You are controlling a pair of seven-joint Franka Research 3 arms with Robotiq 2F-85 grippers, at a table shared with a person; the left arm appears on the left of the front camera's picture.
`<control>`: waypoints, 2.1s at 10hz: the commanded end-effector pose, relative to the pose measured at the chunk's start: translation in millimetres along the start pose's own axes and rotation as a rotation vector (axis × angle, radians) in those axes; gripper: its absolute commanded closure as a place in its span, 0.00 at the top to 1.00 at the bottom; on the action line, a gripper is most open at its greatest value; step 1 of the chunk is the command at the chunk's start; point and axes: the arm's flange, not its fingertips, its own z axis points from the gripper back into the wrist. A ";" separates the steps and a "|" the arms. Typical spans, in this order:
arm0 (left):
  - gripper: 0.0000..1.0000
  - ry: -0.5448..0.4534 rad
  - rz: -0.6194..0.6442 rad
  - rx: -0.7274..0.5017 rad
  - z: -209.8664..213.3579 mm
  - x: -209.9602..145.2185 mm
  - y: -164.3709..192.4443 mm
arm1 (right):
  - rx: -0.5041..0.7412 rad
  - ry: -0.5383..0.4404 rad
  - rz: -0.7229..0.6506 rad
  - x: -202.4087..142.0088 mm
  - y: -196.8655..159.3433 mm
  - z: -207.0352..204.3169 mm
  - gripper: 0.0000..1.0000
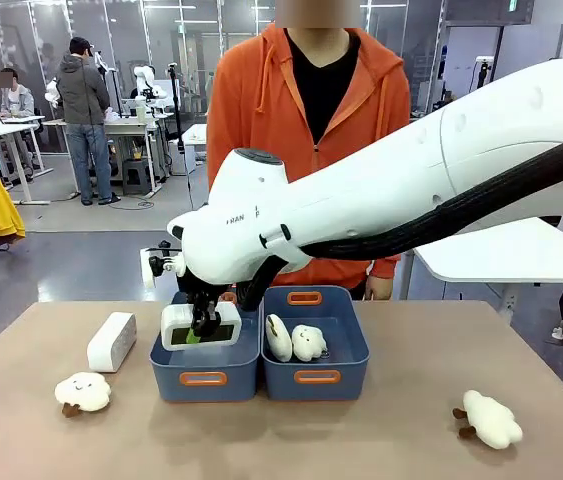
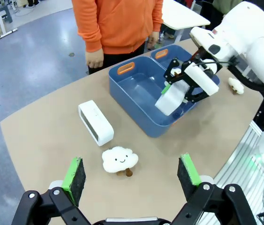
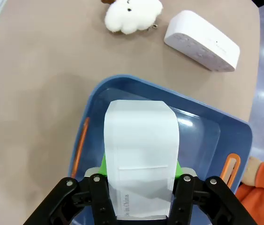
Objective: Sort the digital clocks into the basket.
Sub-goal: Pick up the Digital clock from the table and place it into the empty Plastic storage basket.
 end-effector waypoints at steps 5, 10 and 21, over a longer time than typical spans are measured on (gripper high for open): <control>1.00 0.009 -0.016 -0.007 0.9 -0.7 1.0 | 0.013 0.024 -0.121 -15.5 -6.0 -21.2 0.00; 1.00 0.009 -0.016 -0.007 0.9 -0.7 1.0 | 0.025 0.041 -0.155 -21.1 -0.4 -13.1 1.00; 1.00 0.009 -0.016 -0.007 0.9 -0.7 1.0 | 0.025 0.015 -0.122 -24.4 -8.6 -22.0 1.00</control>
